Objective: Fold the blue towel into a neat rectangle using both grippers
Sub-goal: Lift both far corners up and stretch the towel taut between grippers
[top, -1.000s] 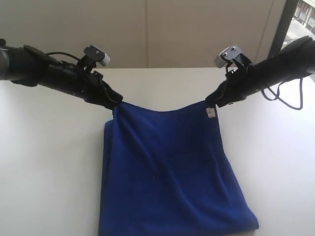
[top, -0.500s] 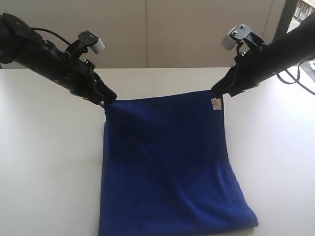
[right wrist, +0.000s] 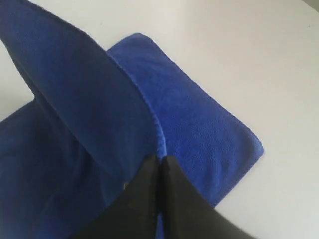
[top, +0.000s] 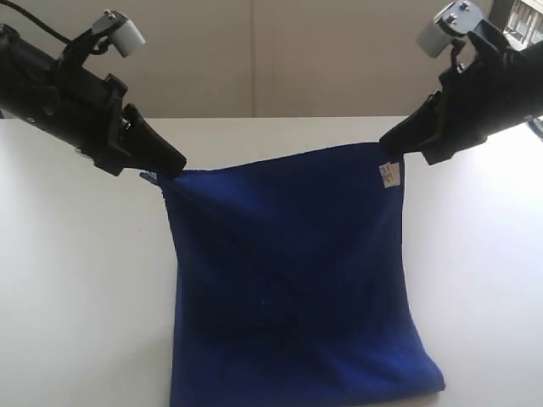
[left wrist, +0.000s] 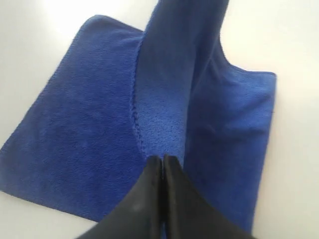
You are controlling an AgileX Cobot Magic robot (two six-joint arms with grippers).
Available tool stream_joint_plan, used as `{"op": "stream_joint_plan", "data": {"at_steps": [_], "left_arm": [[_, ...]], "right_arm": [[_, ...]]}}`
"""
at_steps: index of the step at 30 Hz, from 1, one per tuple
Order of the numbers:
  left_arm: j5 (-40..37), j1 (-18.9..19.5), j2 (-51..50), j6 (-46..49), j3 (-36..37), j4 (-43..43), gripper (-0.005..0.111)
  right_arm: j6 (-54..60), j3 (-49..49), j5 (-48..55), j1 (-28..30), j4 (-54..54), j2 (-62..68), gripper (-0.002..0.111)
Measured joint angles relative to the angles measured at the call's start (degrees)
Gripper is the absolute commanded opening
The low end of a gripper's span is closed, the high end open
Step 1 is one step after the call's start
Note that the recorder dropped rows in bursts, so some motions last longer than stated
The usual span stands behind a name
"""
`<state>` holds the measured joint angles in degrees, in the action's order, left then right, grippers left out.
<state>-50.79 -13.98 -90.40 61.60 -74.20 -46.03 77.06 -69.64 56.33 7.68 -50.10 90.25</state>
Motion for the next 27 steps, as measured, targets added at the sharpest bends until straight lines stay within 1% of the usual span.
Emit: {"op": "stream_joint_plan", "data": {"at_steps": [4,10,14,21,27], "left_arm": [[-1.69,-0.91,5.38,-0.76,2.92,-0.56,0.0],[-2.07,-4.0,12.57,-2.77,6.44,-0.57,0.0],[-2.21,-4.71,16.85,-4.64,8.78,-0.57,0.0],[-1.44,-4.71,22.53,-7.48,12.02,2.15,0.0],[3.77,-4.71,23.07,-10.1,12.62,6.93,0.0]], "right_arm": [[-1.02,3.9,0.09,0.0,-0.76,-7.36,0.0],[-2.77,9.07,0.37,0.0,-1.12,-17.45,0.0],[-4.48,12.19,0.57,0.0,-0.89,-22.89,0.0],[-7.46,15.74,-1.53,0.0,2.1,-27.61,0.0],[-8.54,17.67,-8.73,0.0,2.88,-27.61,0.0]]}}
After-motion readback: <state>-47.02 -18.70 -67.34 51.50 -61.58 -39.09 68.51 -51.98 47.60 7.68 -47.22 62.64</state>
